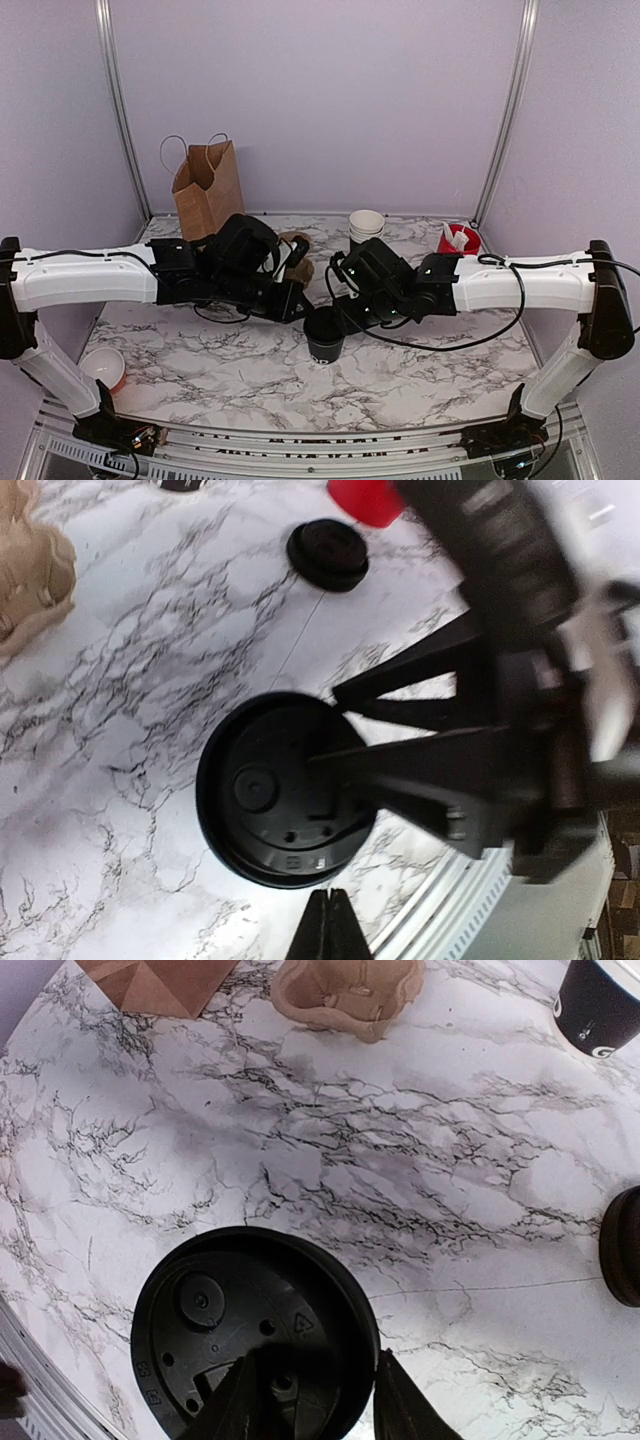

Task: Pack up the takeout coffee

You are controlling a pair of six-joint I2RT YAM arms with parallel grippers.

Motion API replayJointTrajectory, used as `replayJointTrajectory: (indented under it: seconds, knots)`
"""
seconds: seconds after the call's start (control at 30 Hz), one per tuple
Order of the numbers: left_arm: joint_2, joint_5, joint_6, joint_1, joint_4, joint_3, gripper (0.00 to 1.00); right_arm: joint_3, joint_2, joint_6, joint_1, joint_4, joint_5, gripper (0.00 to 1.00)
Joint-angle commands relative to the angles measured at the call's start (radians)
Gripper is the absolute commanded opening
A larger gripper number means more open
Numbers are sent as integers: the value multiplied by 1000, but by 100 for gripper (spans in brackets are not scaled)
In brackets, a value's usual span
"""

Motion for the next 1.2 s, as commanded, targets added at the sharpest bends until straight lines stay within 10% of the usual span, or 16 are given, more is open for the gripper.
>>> replayJointTrajectory:
  seconds: [0.0,0.47,1.17]
  knots:
    - [-74,-18,24,2,-50,76,0,0,24,3,9,-33,-16,37]
    - [160,11,-7,-20,113,-149,0,-3,25,8,11,-23,-25,37]
    - [91,-56,63,-2,-16,21,1,131,-106,-9,-9,-68,59,40]
